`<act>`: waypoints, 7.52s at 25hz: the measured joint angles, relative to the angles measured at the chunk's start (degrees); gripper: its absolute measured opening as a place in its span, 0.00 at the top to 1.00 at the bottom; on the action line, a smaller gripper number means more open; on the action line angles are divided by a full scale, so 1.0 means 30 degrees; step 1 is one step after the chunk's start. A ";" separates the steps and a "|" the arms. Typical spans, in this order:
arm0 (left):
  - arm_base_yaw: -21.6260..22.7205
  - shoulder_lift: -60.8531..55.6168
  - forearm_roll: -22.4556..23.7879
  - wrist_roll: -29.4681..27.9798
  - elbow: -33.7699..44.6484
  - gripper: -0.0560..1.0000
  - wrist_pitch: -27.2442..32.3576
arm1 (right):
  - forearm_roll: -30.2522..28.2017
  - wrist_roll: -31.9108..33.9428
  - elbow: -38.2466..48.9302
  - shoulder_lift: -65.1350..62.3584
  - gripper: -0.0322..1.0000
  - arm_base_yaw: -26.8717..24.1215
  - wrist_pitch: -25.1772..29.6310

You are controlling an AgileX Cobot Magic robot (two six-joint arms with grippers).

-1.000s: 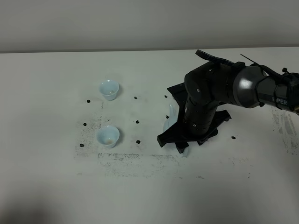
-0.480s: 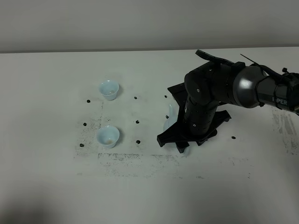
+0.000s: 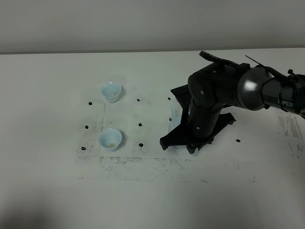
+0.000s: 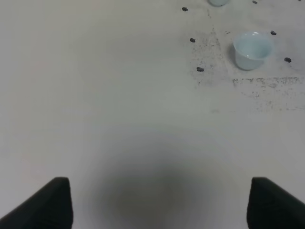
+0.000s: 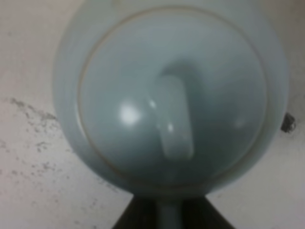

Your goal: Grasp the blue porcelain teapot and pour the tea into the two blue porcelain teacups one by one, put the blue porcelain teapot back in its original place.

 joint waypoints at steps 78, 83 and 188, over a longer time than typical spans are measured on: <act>0.0000 0.0000 0.0000 0.0001 0.0000 0.24 0.0000 | -0.3341 -1.7224 -1.6636 0.6557 0.89 -0.0166 0.5475; 0.0000 0.0000 -0.0017 0.0001 0.0000 0.24 0.0000 | -0.4003 -1.8386 -1.6769 0.6769 0.89 0.0009 0.4452; 0.0000 0.0000 -0.0017 0.0026 0.0000 0.24 0.0000 | -1.4088 -2.5153 -1.6805 0.8836 0.89 0.1640 -0.2823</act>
